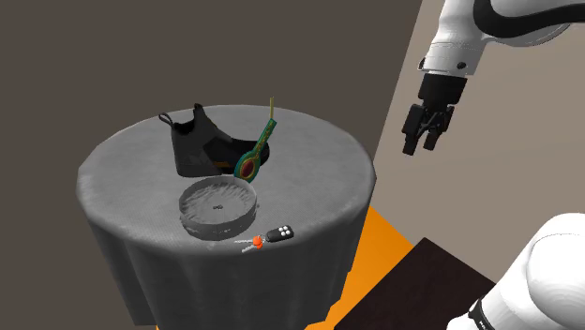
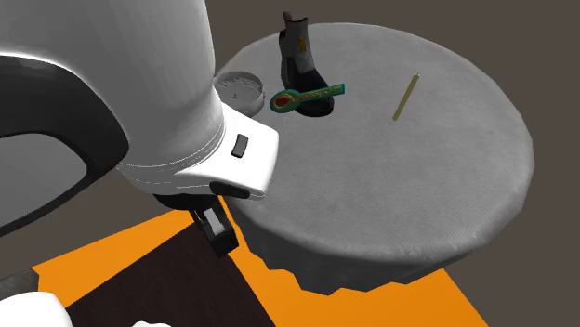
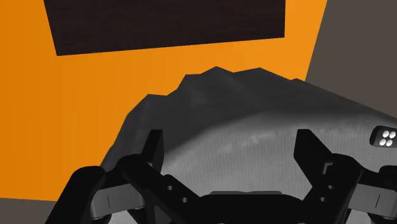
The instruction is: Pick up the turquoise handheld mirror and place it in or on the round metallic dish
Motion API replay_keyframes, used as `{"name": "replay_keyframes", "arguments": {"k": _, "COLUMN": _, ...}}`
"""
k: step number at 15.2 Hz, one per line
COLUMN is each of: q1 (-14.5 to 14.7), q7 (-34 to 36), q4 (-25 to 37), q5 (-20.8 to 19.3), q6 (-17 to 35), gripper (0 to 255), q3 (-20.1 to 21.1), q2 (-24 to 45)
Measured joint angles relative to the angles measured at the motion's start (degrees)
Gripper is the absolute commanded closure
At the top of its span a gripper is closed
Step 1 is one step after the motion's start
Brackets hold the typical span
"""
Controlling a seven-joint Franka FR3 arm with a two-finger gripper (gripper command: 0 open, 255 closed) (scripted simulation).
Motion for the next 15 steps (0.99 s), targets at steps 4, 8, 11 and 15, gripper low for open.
{"name": "replay_keyframes", "arguments": {"k": 4, "q1": 0.18, "q7": 3.59, "q4": -1.25, "q5": 2.35, "q6": 3.71, "gripper": 0, "q3": 1.98, "q2": 1.21}}
{"name": "replay_keyframes", "arguments": {"k": 8, "q1": 0.41, "q7": 9.85, "q4": -2.26, "q5": 6.23, "q6": 11.21, "gripper": 0, "q3": 5.46, "q2": 5.01}}
{"name": "replay_keyframes", "arguments": {"k": 11, "q1": 0.58, "q7": 14.57, "q4": -2.17, "q5": 8.76, "q6": 16.61, "gripper": 0, "q3": 8.09, "q2": 8.25}}
{"name": "replay_keyframes", "arguments": {"k": 15, "q1": 0.66, "q7": 20.70, "q4": -1.65, "q5": 11.54, "q6": 24.72, "gripper": 0, "q3": 11.66, "q2": 13.59}}
